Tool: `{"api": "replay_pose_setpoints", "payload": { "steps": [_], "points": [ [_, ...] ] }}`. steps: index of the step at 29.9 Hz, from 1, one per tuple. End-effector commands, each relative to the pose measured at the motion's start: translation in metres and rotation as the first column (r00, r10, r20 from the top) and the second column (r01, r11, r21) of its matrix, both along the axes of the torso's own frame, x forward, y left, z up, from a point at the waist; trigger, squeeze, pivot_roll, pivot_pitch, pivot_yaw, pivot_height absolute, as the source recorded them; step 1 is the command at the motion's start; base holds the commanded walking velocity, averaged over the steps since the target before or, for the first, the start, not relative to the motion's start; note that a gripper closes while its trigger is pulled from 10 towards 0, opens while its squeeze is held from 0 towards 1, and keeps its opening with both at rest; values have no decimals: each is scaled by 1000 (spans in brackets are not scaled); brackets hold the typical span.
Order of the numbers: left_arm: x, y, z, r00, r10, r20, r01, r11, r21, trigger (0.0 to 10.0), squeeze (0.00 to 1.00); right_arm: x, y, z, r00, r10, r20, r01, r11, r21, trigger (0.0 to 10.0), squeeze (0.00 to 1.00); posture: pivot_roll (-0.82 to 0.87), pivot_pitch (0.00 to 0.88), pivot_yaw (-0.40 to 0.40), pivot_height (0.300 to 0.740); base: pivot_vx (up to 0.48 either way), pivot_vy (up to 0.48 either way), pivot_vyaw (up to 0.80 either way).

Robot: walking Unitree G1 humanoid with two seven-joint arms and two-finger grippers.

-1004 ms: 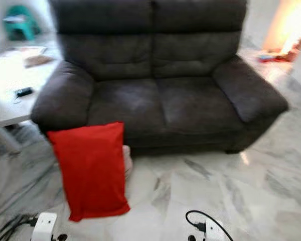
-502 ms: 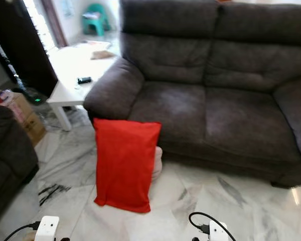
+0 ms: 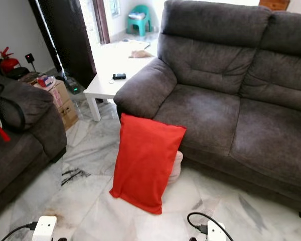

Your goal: Move the pillow to the sofa from floor

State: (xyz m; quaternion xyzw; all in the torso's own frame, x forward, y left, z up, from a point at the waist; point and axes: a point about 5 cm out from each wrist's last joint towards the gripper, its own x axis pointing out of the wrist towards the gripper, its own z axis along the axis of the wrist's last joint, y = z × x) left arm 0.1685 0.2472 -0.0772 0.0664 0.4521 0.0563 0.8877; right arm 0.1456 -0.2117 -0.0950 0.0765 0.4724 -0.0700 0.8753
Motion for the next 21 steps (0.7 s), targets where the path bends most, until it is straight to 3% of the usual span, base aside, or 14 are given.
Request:
{"api": "replay_pose_setpoints", "payload": {
  "steps": [1, 17, 21],
  "points": [
    [0, 2, 1, 1000, 9, -1, -9, 1000, 5, 10000, 0, 3, 1, 1, 1000, -18, 9, 18, 1000, 10, 10000, 0, -43, 0, -34, 740, 0, 0, 0],
    [-1, 2, 0, 1000, 14, -5, -14, 1000, 6, 10000, 0, 2, 0, 0, 999, -38, 6, 38, 999, 10, 10000, 0, -41, 6, -36, 740, 0, 0, 0],
    [-1, 2, 0, 1000, 14, -4, -14, 1000, 2, 10000, 0, 1, 0, 0, 999, -38, 1, 38, 999, 9, 10000, 0, -40, 4, -37, 740, 70, 0, -714]
  ]
}}
